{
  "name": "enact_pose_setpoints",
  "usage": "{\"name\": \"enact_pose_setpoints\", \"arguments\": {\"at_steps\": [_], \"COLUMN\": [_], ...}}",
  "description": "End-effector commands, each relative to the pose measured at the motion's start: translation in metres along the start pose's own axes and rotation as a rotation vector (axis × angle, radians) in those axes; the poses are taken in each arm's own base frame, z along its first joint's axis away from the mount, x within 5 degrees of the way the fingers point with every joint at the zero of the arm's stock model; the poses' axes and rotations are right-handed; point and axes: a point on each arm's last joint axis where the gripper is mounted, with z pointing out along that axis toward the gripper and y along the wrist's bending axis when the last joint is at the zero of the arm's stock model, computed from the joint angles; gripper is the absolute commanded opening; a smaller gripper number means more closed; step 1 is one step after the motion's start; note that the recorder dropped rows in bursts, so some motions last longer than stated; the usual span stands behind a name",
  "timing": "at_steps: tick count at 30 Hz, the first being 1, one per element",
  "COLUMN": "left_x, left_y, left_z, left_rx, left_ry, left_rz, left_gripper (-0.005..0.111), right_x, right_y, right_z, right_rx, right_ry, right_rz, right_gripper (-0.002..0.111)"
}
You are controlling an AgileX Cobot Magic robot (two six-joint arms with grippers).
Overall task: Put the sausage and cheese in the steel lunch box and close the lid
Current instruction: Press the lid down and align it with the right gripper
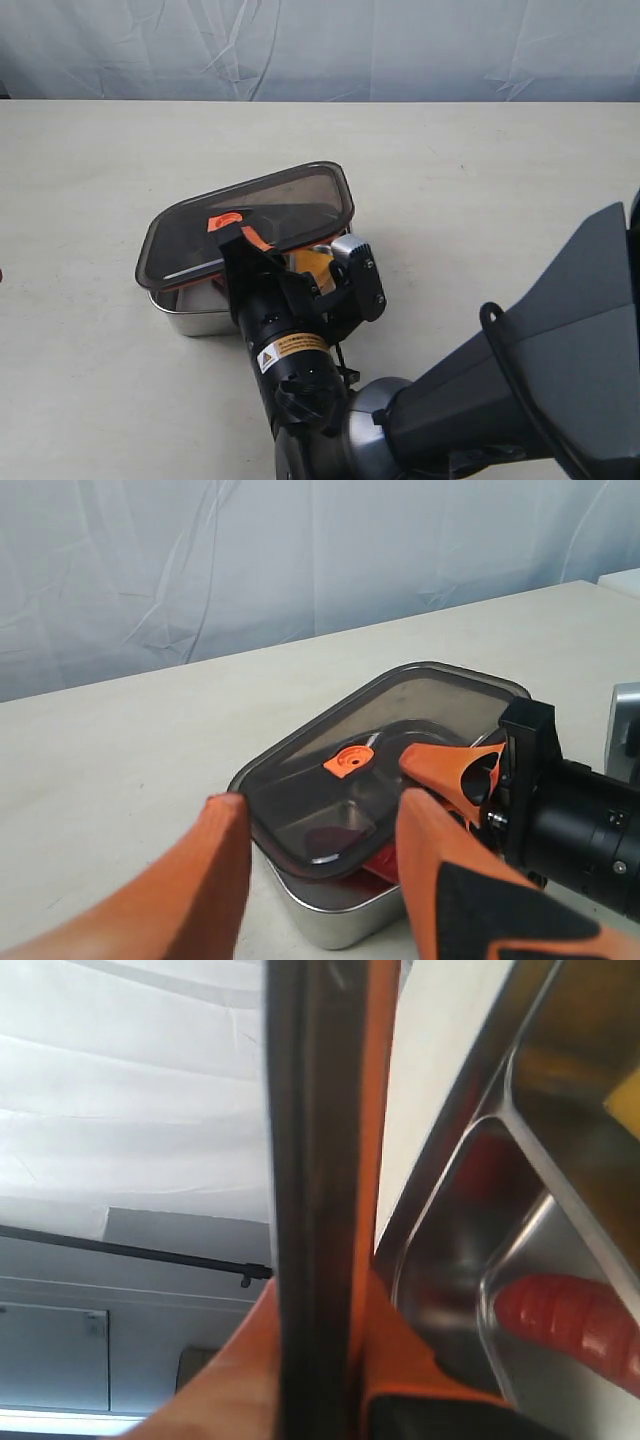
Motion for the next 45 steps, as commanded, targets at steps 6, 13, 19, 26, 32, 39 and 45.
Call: {"name": "enact_pose_setpoints", "arguments": {"at_steps": [6,13,19,26,32,39,45], "left_x": [0.000,0.000,0.000,0.001,0.001,0.001,0.001], "left_y": [0.000,0.000,0.000,0.001,0.001,0.001,0.001], "left_z": [-0.001,-0.001,-0.001,-0.001,-0.001,-0.001,-0.001], "left_rx": [-0.005,-0.005,-0.005,-0.009,-0.009,-0.009,-0.011], "left_ry": [-0.010,-0.010,-0.010,-0.006,-0.006,-0.006,-0.004], "left_rz": [0.000,0.002,0.002,0.012,0.012,0.012,0.015], "left_gripper": [0.045,0.045,0.045,0.045,0.045,0.045,0.045], "right_x": [0.002,0.004,0.008,0.008,0.009,0.010,0.014], "right_y": [0.003,-0.002,-0.008,-0.009,-0.011,-0.012,-0.010], "right_z": [0.001,0.001,0.000,0.000,-0.001,-0.001,-0.001], "right_rx": [-0.030,0.020,0.087,0.120,0.134,0.149,0.122], "right_ry": [0.024,0.053,0.098,0.098,0.114,0.125,0.163], "right_rz": [-0.023,-0.033,-0.033,-0.020,-0.023,-0.023,-0.047], "right_gripper": [-0.001,-0.001,-0.001,-0.001,0.000,0.034,0.050]}}
